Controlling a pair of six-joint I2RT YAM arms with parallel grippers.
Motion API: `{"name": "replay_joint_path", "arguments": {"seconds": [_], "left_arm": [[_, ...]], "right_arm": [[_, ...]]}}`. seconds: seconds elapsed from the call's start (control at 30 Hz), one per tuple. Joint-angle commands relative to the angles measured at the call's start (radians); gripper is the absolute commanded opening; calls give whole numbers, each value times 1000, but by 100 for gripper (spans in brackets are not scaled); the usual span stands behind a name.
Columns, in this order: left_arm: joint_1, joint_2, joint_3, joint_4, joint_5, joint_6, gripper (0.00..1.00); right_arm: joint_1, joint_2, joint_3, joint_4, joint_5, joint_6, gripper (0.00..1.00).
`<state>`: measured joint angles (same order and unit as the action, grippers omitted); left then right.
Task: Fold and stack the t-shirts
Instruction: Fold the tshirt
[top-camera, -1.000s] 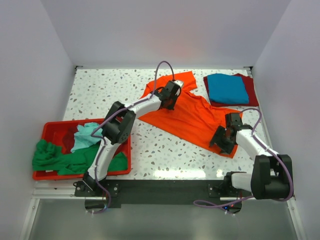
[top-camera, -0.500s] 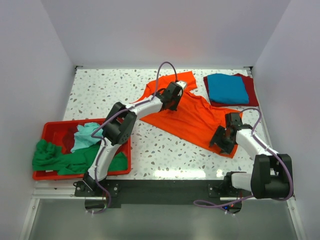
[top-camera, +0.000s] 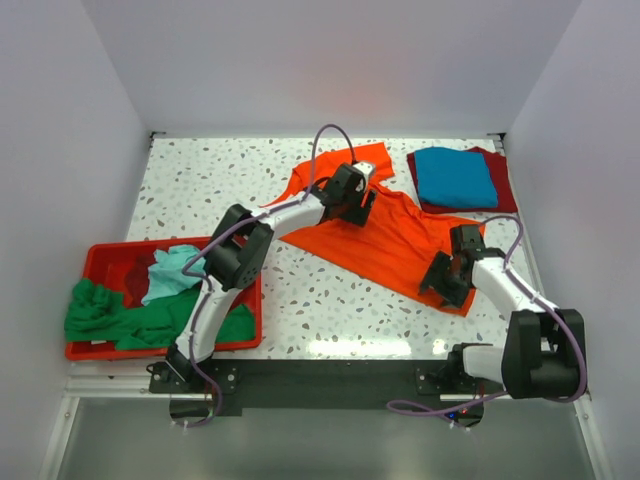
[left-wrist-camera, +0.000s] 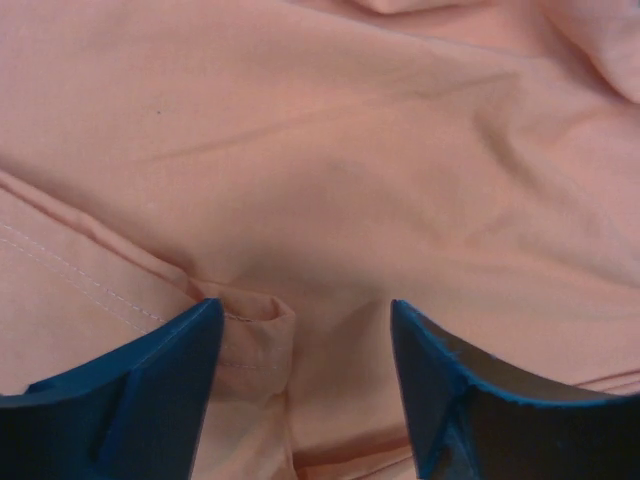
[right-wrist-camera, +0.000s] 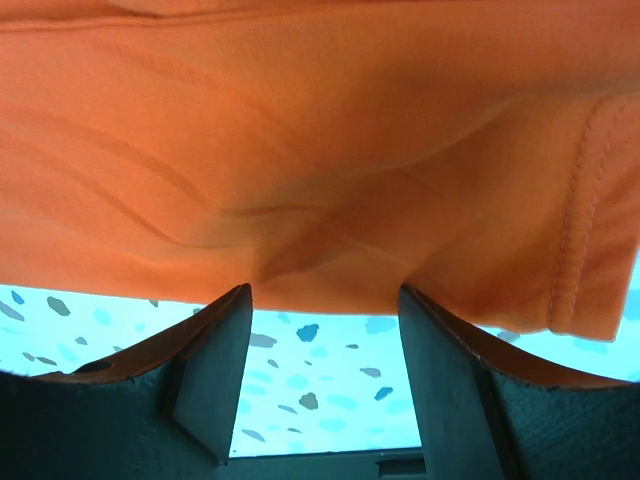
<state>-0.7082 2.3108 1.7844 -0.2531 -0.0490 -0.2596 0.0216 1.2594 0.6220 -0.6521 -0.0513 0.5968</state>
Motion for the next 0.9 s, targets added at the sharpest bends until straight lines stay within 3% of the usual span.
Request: {"name": "replay_joint_path", "arguments": {"seconds": [0.0,0.1,0.23,0.37,0.63,0.87], "left_arm": [[-1,-108,-2,58,14,-35,83],[12,-175,-22,80,9,-52,92],[59,-273,-100,121,18,-96,94],[125,-369,-273,201,44,-93,94],[237,-395,-485,290,81,-98,98],[240,-360,-575,299,83,-109,99]], "right_arm": [[3,-63,70,-69,22,-12,64],[5,-97,125,-110,34,-14,64],[5,-95,169,-95,33,-18,65],[5,1,183,-19,7,-25,65],[3,198,188,106,-38,-25,65],[3,268,128,40,-6,15,64]]}}
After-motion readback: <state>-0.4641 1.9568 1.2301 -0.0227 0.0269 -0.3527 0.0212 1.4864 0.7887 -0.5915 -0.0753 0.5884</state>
